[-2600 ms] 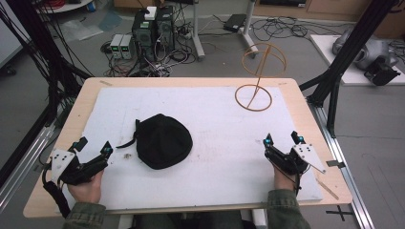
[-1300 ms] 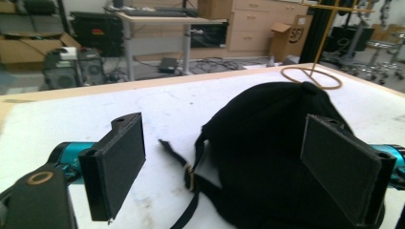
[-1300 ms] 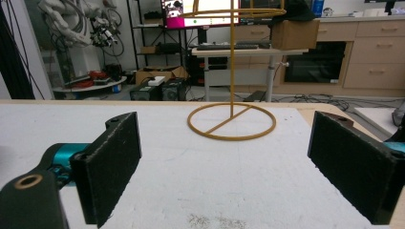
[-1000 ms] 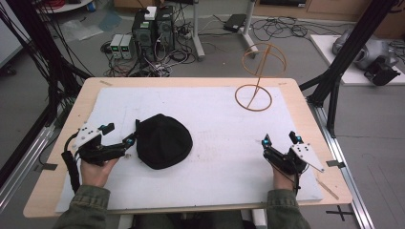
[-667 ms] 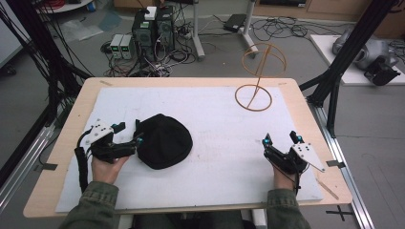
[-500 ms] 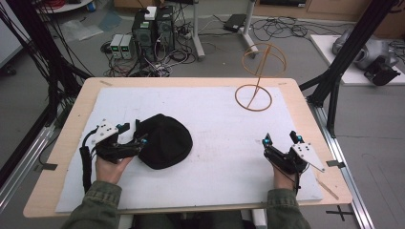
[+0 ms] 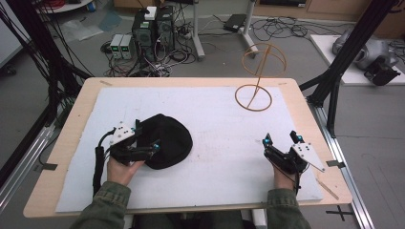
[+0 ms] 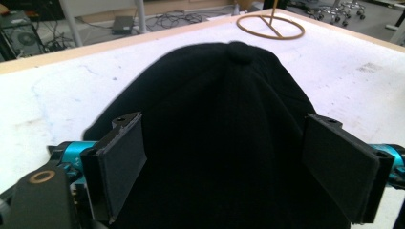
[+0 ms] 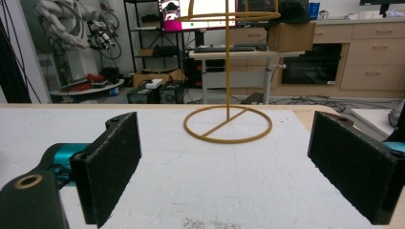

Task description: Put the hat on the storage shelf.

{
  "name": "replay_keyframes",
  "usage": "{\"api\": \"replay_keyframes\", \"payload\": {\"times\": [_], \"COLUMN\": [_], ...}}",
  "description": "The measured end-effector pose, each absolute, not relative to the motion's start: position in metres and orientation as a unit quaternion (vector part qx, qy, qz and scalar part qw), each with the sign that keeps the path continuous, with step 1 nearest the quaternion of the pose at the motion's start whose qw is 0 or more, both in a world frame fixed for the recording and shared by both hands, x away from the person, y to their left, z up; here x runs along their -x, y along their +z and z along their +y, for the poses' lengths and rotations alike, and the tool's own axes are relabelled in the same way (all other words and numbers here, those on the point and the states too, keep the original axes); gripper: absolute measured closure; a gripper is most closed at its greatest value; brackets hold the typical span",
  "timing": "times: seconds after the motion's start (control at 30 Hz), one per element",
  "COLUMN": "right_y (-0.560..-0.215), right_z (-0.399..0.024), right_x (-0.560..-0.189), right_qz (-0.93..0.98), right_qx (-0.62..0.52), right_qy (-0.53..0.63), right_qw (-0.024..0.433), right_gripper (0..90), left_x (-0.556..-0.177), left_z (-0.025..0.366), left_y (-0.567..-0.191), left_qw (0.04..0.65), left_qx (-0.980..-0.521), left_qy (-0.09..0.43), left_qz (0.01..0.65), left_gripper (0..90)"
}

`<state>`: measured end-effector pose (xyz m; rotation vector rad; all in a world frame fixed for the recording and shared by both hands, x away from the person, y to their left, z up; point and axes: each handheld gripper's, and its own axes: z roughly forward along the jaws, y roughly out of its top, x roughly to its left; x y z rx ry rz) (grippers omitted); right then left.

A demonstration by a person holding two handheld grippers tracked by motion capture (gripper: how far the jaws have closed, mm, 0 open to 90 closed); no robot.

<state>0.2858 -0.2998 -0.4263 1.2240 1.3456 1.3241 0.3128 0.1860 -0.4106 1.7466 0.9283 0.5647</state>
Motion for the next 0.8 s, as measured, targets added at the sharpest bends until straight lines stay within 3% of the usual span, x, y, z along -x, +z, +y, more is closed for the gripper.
{"api": "replay_keyframes", "payload": {"times": [0.43, 0.8], "right_y": [-0.4264, -0.4263], "right_z": [-0.3004, -0.3003], "right_x": [-0.2863, -0.2866], "right_qz": [0.541, 0.54], "right_qx": [-0.489, -0.489], "right_qy": [0.532, 0.532], "right_qw": [0.431, 0.431], "right_gripper": [10.2, 10.2], "left_x": [-0.3131, -0.3139], "left_z": [0.1787, 0.1767], "left_y": [-0.4158, -0.4197], "left_qw": [0.511, 0.504], "left_qx": [-0.73, -0.731], "left_qy": [0.231, 0.221], "left_qz": [0.39, 0.403], "left_gripper": [26.0, 41.1]}}
